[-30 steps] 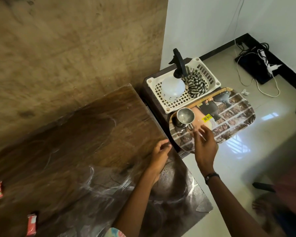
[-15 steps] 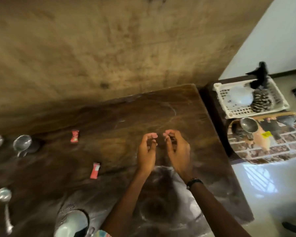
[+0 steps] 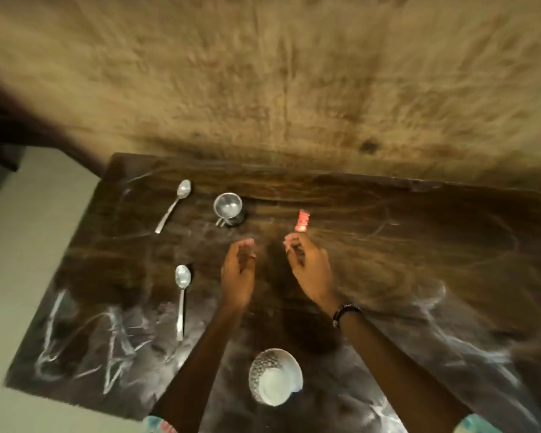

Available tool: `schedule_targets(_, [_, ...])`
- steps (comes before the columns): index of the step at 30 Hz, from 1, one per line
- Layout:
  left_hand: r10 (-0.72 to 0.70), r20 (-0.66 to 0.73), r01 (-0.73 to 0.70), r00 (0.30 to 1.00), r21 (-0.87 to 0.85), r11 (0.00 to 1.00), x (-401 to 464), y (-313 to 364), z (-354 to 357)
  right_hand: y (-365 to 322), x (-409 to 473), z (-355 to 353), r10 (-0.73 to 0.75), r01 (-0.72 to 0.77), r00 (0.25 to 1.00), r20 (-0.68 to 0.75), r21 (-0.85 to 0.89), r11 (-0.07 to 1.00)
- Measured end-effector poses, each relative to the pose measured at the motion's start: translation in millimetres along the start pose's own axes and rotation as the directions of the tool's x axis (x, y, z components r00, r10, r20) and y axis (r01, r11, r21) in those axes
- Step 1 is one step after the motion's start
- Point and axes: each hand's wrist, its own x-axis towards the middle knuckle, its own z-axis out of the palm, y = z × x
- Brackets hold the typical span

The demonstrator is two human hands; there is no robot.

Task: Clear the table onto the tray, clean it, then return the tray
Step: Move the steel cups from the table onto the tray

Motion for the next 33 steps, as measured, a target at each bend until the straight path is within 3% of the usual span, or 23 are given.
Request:
schedule_targets(5, [-0.120,-0.038,0.113,0.992,-0.147,0.983,46,-12,-46,-27,60,66,-0.014,0.029,0.995,0.100,-0.150,0.988])
schedule_targets(10, [-0.176,0.021,0.176,0.984,-0.222,0.959,72,-16,-57,-39,105,95,0.048,0.074,0.967,0.251,-0.455,0.887])
schedule_targets(21, [-0.263,0.069,0.272,0.962,-0.238,0.932,95,-25,-58,-29,121,85,0.023,0.175,0.935,0.354,-0.518,0.837])
schedule_targets(24, [-0.253,0.083,0.266,0.964,-0.223,0.938,94,-26,-53,-28,113,77,-0.029,0.138,0.965,0.260,-0.411,0.901])
schedule_targets(28, [-0.251,0.102,0.266,0.963,-0.189,0.945,96,-26,-46,-26,82,87,0.098,-0.108,0.994,-0.053,-0.260,0.960])
schedule_targets(31, [-0.244,0.128,0.262,0.961,-0.147,0.954,100,-25,-41,-28,69,102,0.215,-0.216,0.976,-0.030,-0.233,0.948])
schedule_targets(33, [-0.240,0.138,0.259,0.961,-0.140,0.956,100,-25,-39,-30,68,109,0.205,-0.205,0.979,-0.022,-0.207,0.957])
